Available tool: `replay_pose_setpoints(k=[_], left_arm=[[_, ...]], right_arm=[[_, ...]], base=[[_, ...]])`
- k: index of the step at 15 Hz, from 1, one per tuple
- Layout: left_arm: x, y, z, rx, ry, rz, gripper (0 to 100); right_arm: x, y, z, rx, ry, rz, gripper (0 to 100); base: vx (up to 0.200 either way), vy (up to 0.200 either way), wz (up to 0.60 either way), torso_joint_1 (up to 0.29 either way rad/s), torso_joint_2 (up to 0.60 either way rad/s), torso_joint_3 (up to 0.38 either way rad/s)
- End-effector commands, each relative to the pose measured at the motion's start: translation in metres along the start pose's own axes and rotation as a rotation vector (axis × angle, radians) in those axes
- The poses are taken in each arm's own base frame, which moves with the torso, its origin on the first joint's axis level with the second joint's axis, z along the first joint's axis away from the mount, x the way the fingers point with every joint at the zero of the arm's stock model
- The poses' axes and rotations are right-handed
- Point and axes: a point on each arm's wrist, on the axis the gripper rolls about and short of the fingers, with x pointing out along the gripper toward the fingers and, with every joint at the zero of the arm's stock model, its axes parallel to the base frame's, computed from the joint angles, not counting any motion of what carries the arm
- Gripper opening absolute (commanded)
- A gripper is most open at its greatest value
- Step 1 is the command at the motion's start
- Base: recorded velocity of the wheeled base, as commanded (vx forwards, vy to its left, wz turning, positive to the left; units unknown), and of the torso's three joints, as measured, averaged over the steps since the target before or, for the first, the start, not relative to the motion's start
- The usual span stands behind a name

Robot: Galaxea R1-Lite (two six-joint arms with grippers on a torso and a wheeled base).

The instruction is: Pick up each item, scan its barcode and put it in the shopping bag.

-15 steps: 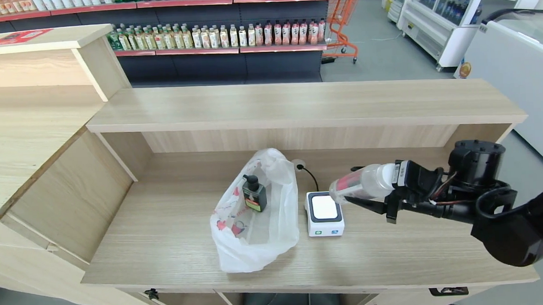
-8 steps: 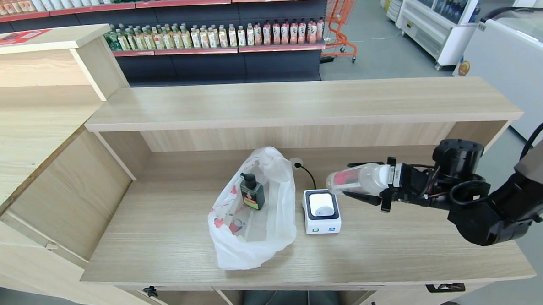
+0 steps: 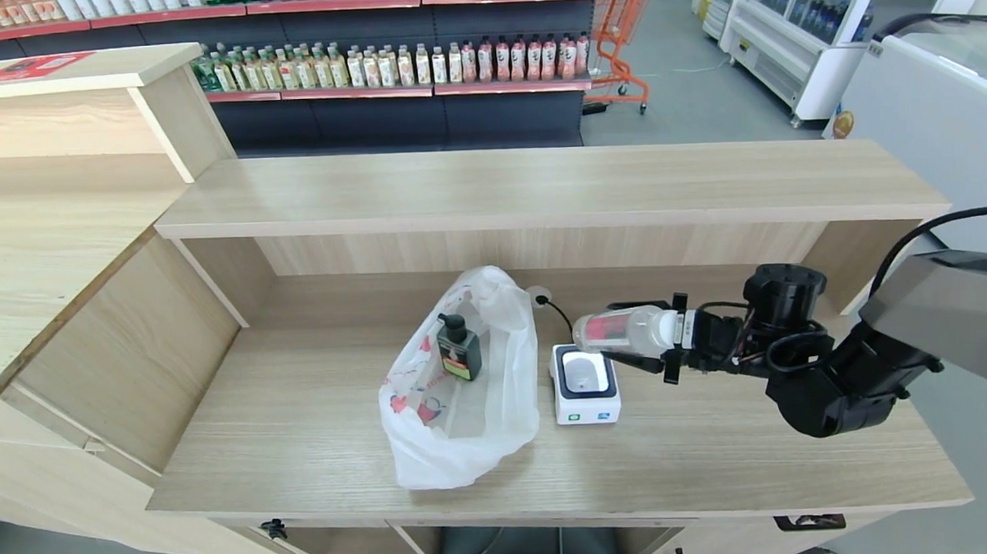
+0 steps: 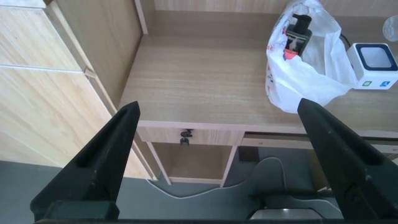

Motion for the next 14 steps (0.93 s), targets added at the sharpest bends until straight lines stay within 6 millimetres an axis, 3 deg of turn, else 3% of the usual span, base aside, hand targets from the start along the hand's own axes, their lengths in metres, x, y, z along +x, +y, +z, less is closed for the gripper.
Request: replay_pose_setpoints(k=[1,9,14], left_arm=[[0.000,0.000,0.000,0.000,-0.001,0.000,100],[0.000,0.000,0.000,0.000,-0.001,0.000,100],[0.000,0.000,0.000,0.000,-0.001,0.000,100]], right_arm=[[0.005,0.006,-0.011,0.009,0.004,0.009,0],[0.009,0.023,-0.028,-0.026,0.018,0.038,0],[0.019,0.020,-0.044,-0.084,0.010,0.026,0]], base=[[0.000,0.000,0.00,0.000,0.00,0.000],[0.000,0.000,0.00,0.000,0.00,0.000],[0.000,0.000,0.00,0.000,0.00,0.000]])
